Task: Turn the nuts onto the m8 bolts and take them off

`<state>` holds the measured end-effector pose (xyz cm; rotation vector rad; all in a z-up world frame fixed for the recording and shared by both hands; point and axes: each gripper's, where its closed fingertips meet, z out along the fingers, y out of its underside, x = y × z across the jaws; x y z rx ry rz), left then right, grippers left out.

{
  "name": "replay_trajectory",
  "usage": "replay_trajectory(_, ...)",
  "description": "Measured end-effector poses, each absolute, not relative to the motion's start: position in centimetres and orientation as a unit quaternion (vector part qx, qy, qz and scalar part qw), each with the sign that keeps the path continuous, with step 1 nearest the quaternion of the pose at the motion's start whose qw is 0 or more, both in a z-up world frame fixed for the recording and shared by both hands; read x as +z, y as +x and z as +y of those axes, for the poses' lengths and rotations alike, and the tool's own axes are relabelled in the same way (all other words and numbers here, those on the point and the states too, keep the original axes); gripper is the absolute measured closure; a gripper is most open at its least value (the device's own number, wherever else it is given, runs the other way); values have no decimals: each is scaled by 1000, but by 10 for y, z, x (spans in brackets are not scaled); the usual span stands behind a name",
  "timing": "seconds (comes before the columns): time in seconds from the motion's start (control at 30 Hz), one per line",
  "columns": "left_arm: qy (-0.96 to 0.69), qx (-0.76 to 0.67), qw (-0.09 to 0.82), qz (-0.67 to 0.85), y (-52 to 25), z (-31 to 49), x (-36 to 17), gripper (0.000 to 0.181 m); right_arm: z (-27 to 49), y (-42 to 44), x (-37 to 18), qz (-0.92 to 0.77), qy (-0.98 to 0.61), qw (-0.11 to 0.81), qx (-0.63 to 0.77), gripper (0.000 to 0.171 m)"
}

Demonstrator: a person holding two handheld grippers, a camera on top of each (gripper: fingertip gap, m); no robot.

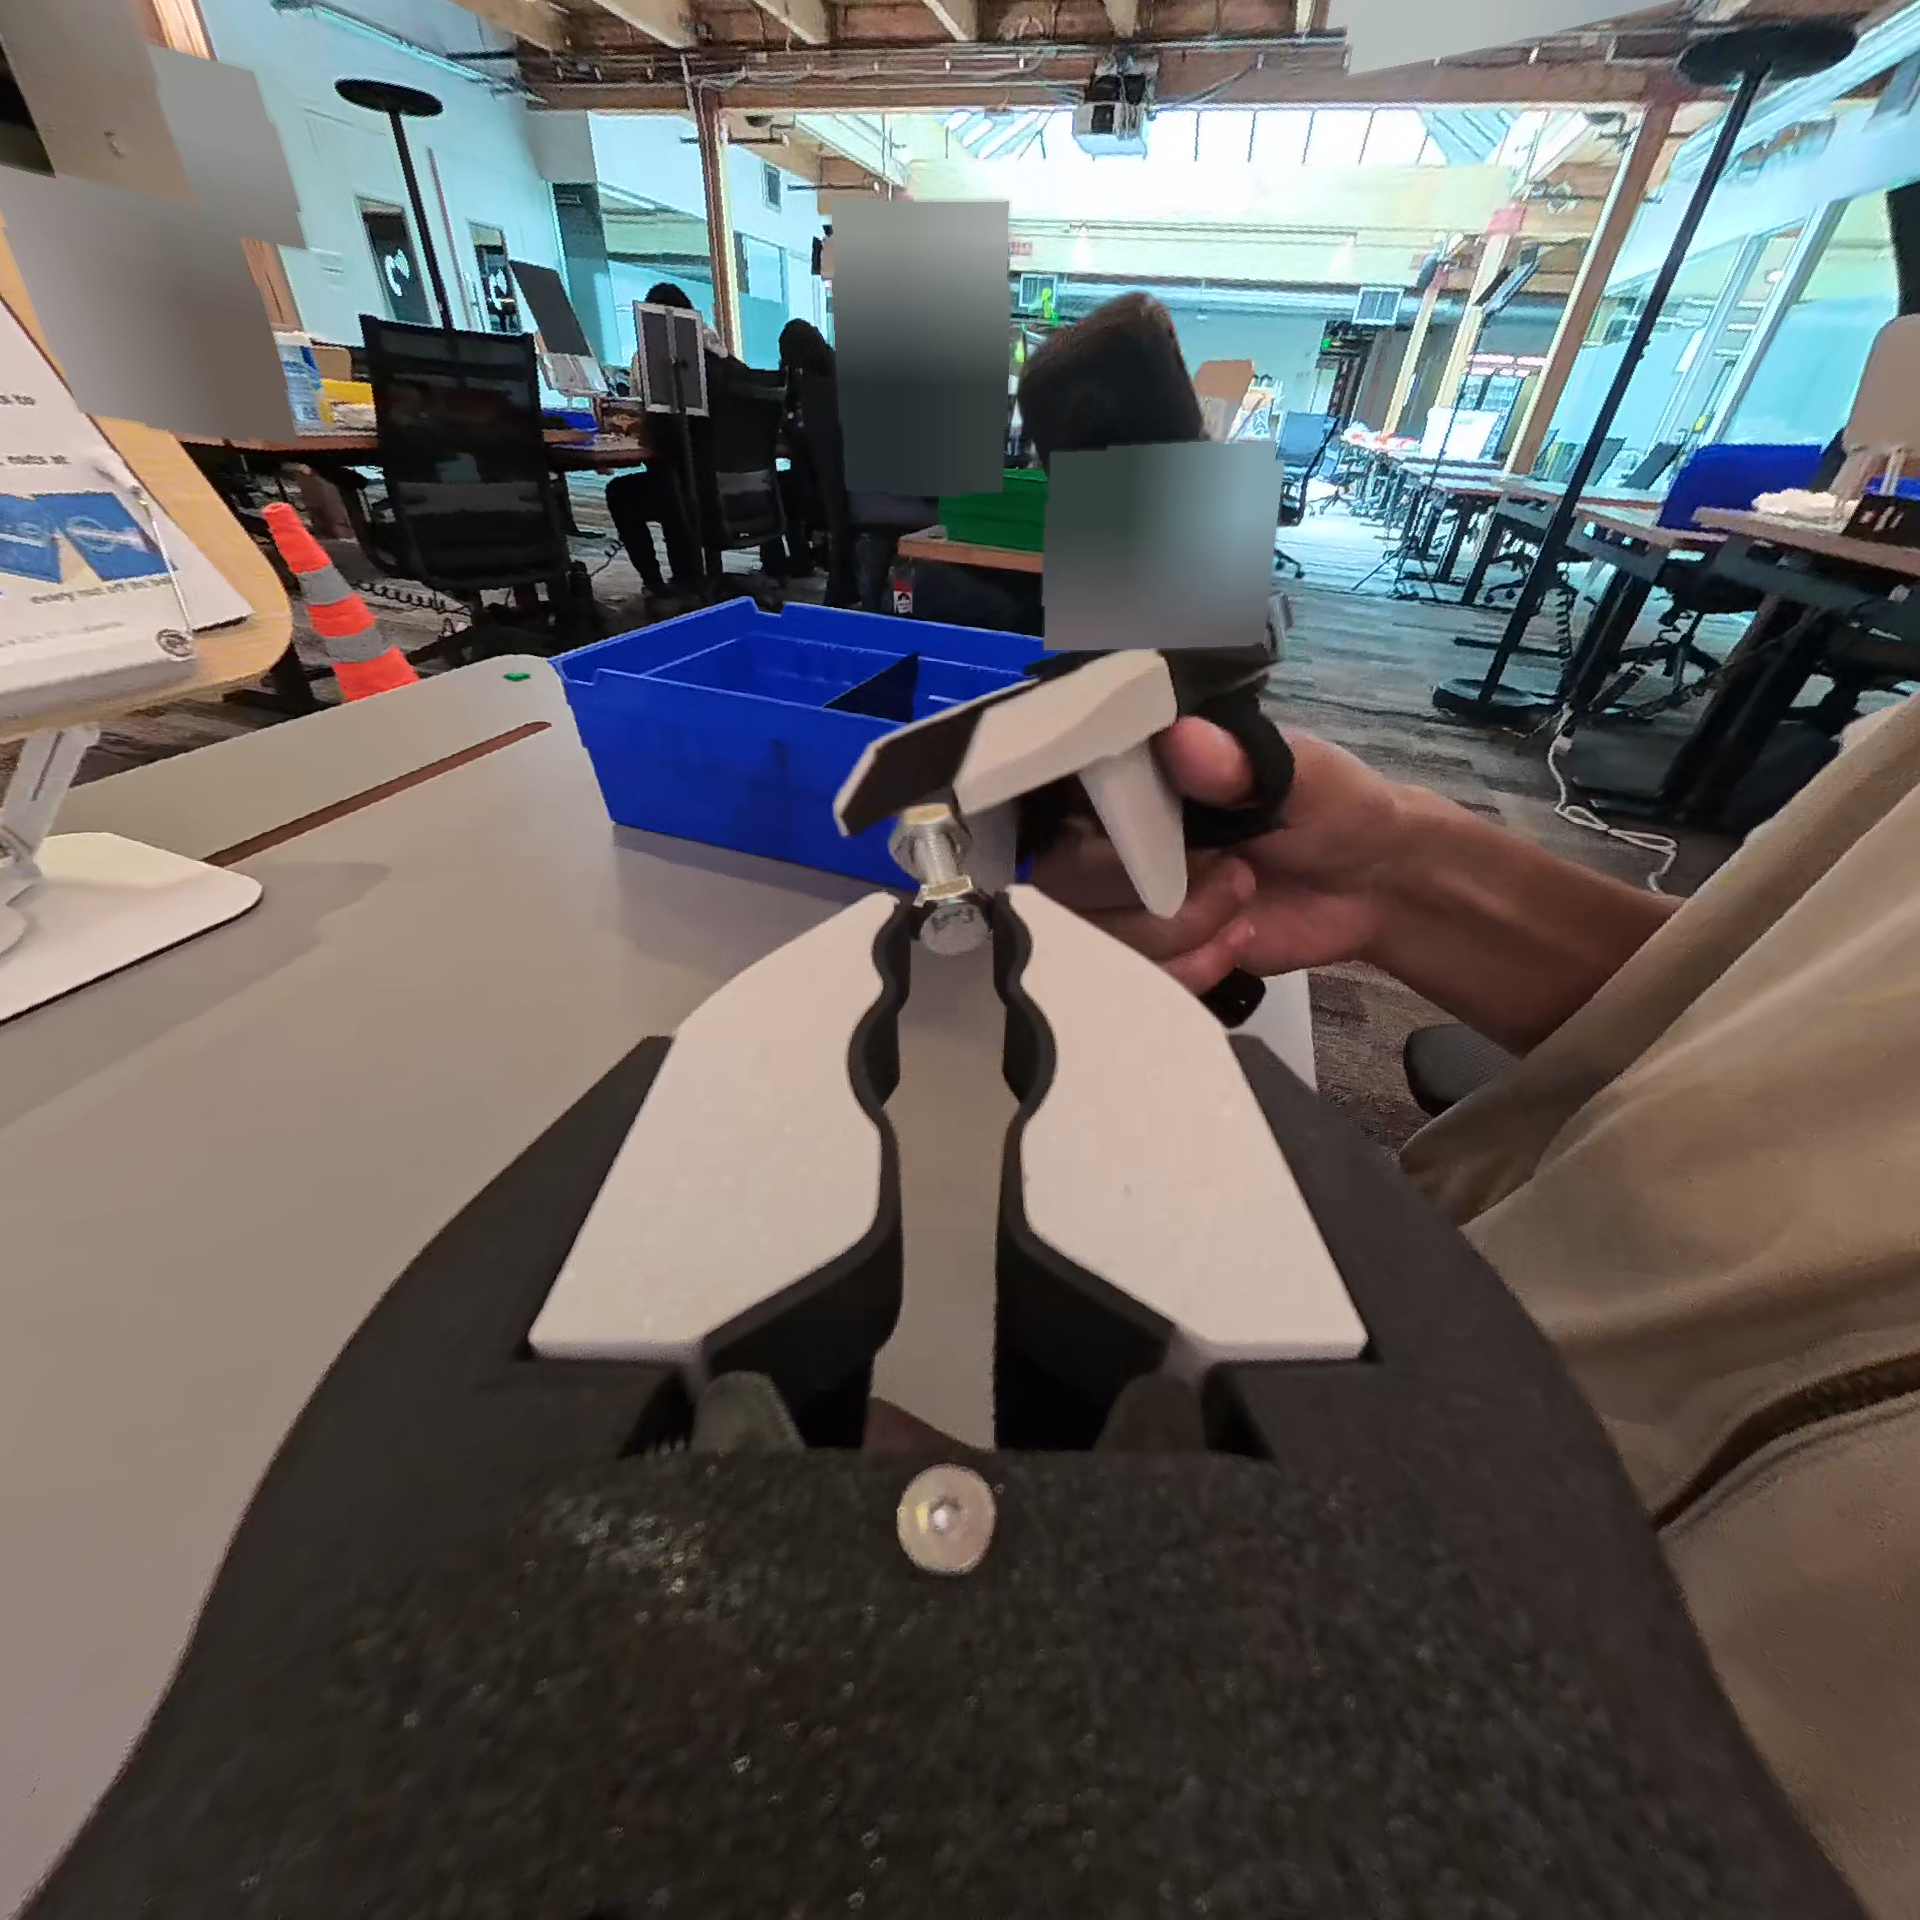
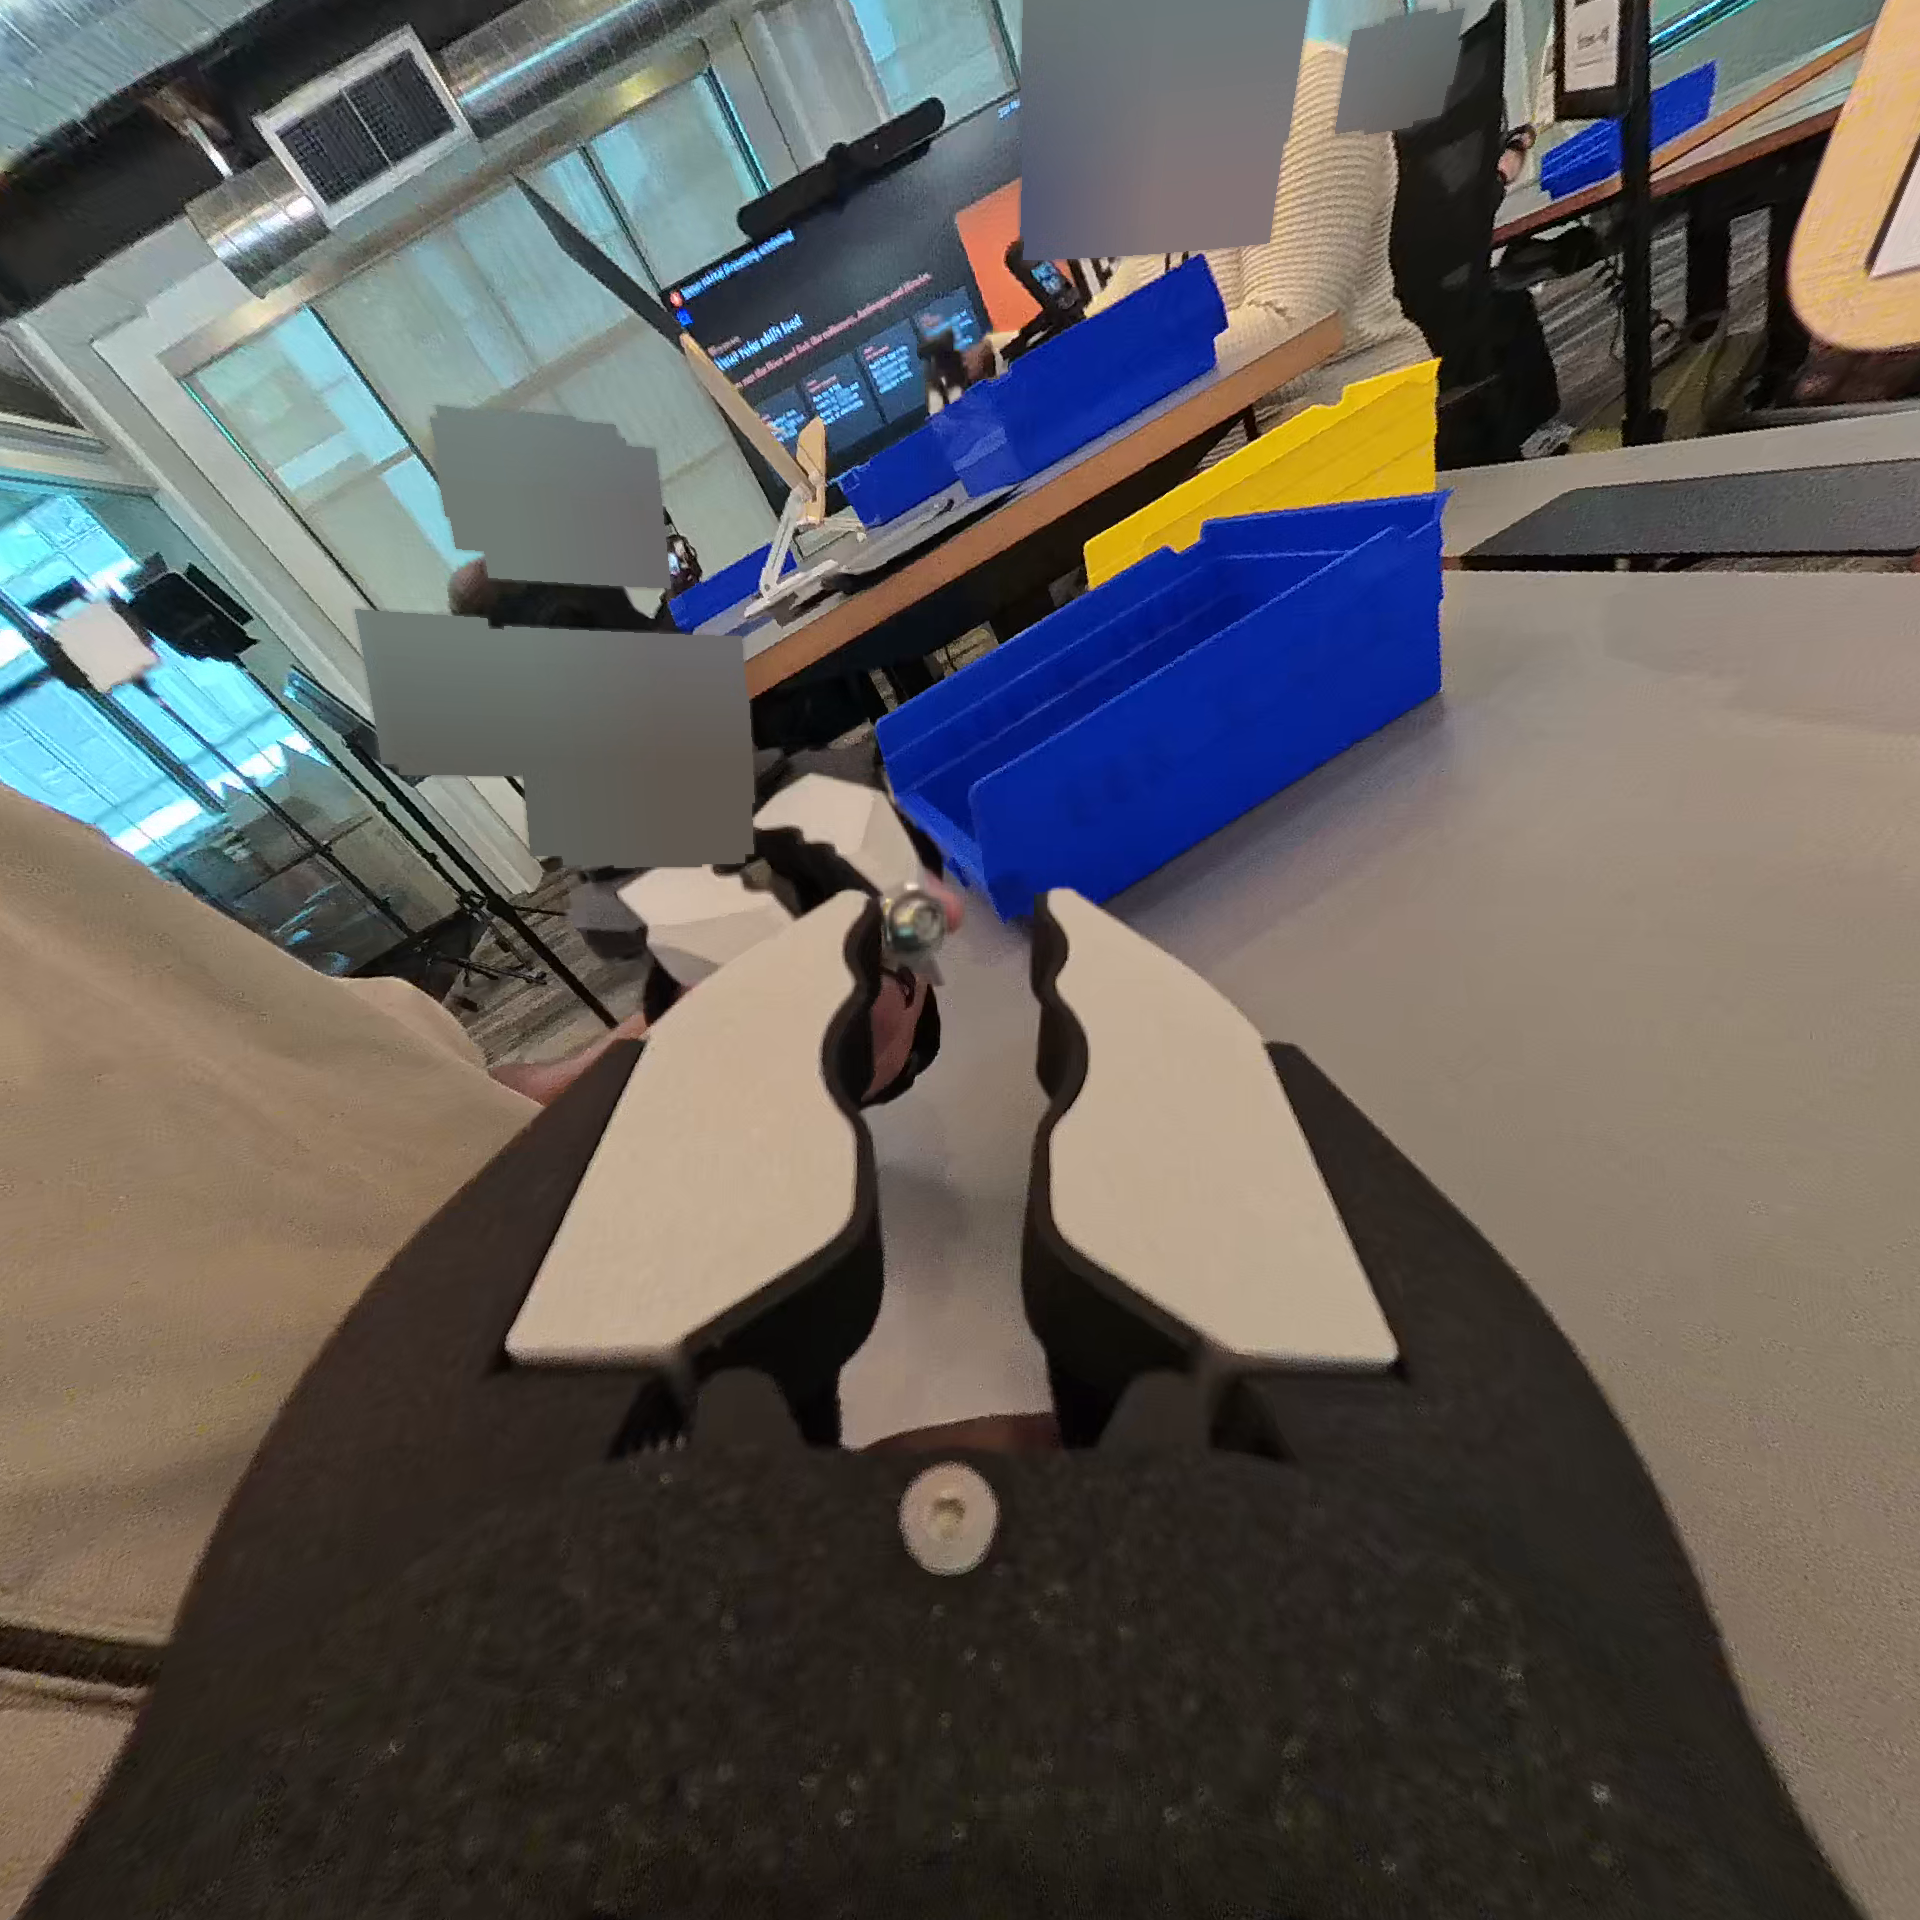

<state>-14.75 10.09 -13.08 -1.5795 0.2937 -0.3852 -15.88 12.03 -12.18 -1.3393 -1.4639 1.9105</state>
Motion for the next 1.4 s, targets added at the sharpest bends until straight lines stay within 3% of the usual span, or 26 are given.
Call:
replay_trajectory(0.23,-698,-171,683,132,-148,99,-125,166,119,-156,-135,-524,-481,170,682,148)
replay_trajectory(0.7,-672,-226,692,132,-139,92,-113,166,100,-150,-125,-527,-417,124,730,139)
replay_trajectory(1.0,-634,-314,697,114,-139,82,-102,167,98,-138,-104,-544,-356,175,739,137)
replay_trajectory(1.3,-632,-316,695,138,-129,79,-97,166,87,-143,-137,-578,-380,149,706,140)
replay_trajectory(1.4,-639,-308,690,141,-129,81,-101,166,91,-136,-125,-565,-369,148,723,139)
